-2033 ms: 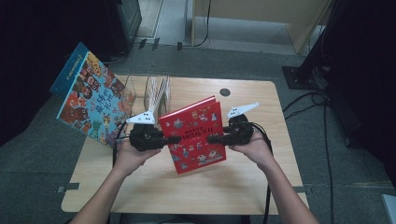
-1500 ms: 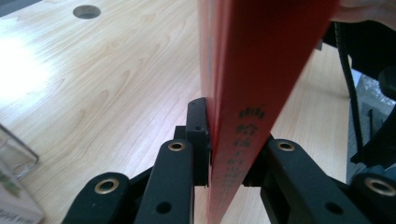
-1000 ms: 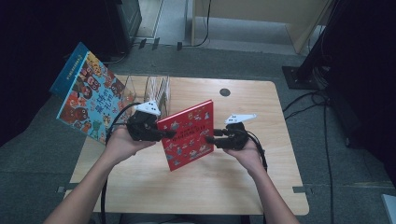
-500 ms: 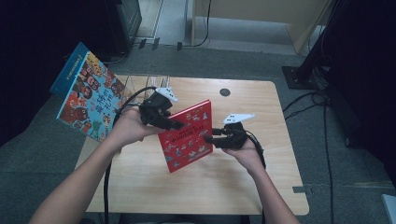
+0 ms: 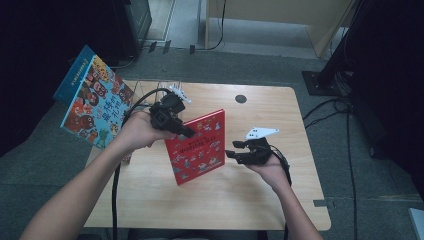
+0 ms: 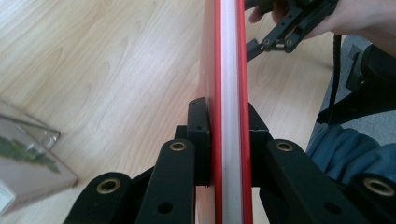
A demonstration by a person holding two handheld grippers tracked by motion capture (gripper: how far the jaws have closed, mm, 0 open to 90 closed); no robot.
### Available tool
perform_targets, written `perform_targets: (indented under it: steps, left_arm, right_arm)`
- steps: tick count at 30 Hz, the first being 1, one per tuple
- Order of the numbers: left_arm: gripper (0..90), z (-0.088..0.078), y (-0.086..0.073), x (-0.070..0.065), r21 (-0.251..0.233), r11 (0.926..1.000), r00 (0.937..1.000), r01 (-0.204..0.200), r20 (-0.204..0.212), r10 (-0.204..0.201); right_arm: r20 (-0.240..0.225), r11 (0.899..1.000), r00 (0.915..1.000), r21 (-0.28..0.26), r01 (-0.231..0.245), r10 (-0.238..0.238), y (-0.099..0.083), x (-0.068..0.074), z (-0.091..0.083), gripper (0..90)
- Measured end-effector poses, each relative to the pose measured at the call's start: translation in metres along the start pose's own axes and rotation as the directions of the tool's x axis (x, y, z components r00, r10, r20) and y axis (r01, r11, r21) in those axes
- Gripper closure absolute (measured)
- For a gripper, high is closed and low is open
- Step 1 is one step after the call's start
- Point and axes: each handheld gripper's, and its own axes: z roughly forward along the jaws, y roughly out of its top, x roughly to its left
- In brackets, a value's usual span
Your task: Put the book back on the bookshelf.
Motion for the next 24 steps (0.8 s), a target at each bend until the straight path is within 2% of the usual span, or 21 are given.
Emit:
perform_targets:
  steps: [3,6,7,9,13,16,17,23,24]
  left_arm:
    - [80.1,-0.009,-0.009,0.005,-0.021,0.9990,0.9992,0.039,0.008,-0.039]
    - [80.0,-0.020,-0.018,0.006,-0.040,0.9973,0.9981,0.061,-0.007,-0.061]
    - [80.1,-0.024,-0.022,0.007,-0.049,0.9965,0.9975,0.068,-0.016,-0.068]
    - [80.1,-0.033,-0.031,0.010,-0.074,0.9929,0.9952,0.093,-0.024,-0.095]
    - [80.1,-0.048,-0.045,0.016,-0.103,0.9861,0.9904,0.131,-0.031,-0.134]
    - [80.0,-0.059,-0.057,0.020,-0.122,0.9801,0.9852,0.157,-0.050,-0.164]
    - [80.0,-0.064,-0.062,0.022,-0.133,0.9752,0.9806,0.177,-0.061,-0.186]
    - [80.0,-0.078,-0.080,0.025,-0.159,0.9619,0.9681,0.222,-0.081,-0.237]
    - [80.0,-0.081,-0.083,0.026,-0.170,0.9576,0.9651,0.233,-0.082,-0.249]
  right_arm:
    - [0.029,1.000,0.9996,0.023,0.000,0.000,-0.012,-0.004,-0.004,47.6]
    - [0.052,0.999,0.9984,0.031,-0.024,0.023,-0.024,-0.011,-0.007,46.9]
    - [0.054,1.000,0.9984,0.025,-0.018,0.017,-0.027,-0.014,-0.007,47.4]
    - [0.058,1.000,0.9983,0.012,-0.008,0.007,-0.035,-0.018,-0.007,48.5]
    - [0.089,0.999,0.9960,0.040,0.000,-0.003,-0.046,-0.025,-0.002,48.1]
    - [0.113,0.998,0.9927,0.032,-0.046,0.043,-0.053,-0.031,0.002,48.0]
    - [0.121,0.998,0.9915,0.033,-0.054,0.049,-0.055,-0.032,0.004,48.0]
    - [0.183,0.998,0.9830,0.057,-0.022,0.011,-0.060,-0.037,0.017,46.7]
    - [0.193,0.998,0.9811,0.056,-0.020,0.009,-0.060,-0.038,0.018,46.7]
